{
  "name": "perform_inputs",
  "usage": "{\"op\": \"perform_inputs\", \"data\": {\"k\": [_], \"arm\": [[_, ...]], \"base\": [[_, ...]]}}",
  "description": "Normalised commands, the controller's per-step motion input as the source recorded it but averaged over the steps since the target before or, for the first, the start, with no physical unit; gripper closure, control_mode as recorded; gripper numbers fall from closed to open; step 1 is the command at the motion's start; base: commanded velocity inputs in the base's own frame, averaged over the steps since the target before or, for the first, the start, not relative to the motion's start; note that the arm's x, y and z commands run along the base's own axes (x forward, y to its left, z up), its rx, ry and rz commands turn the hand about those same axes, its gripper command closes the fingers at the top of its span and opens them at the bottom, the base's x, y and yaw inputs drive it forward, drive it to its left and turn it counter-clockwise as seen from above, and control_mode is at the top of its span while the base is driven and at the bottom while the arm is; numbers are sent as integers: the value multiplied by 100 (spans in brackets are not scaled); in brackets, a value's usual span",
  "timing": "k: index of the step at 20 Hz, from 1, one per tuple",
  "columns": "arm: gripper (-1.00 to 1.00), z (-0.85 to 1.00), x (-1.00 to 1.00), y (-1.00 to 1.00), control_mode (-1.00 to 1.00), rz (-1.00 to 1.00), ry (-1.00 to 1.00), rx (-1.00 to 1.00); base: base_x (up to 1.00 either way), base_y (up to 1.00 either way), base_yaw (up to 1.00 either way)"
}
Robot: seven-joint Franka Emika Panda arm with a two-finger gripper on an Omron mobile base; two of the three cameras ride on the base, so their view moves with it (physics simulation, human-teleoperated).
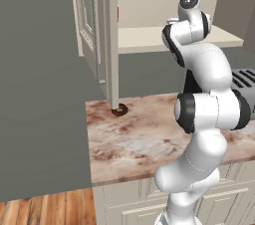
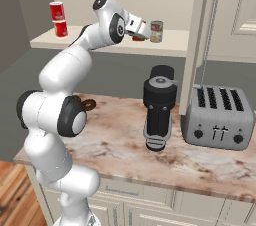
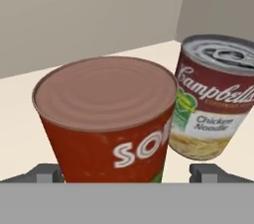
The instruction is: Stack two cans on top of the other two cans in the cabinet.
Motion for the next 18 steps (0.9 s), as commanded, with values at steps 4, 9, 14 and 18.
{"op": "perform_inputs", "data": {"k": [4, 9, 14, 18], "arm": [[-100, 0, 16, -1, -100, 0, -3, 0], [100, -1, 10, -3, -100, 0, -2, 0], [100, -6, 3, -2, -100, 0, -2, 0], [100, -3, -1, 0, -100, 0, -5, 0]], "base": [[0, 0, 0], [0, 0, 0], [0, 0, 0], [0, 0, 0]]}}
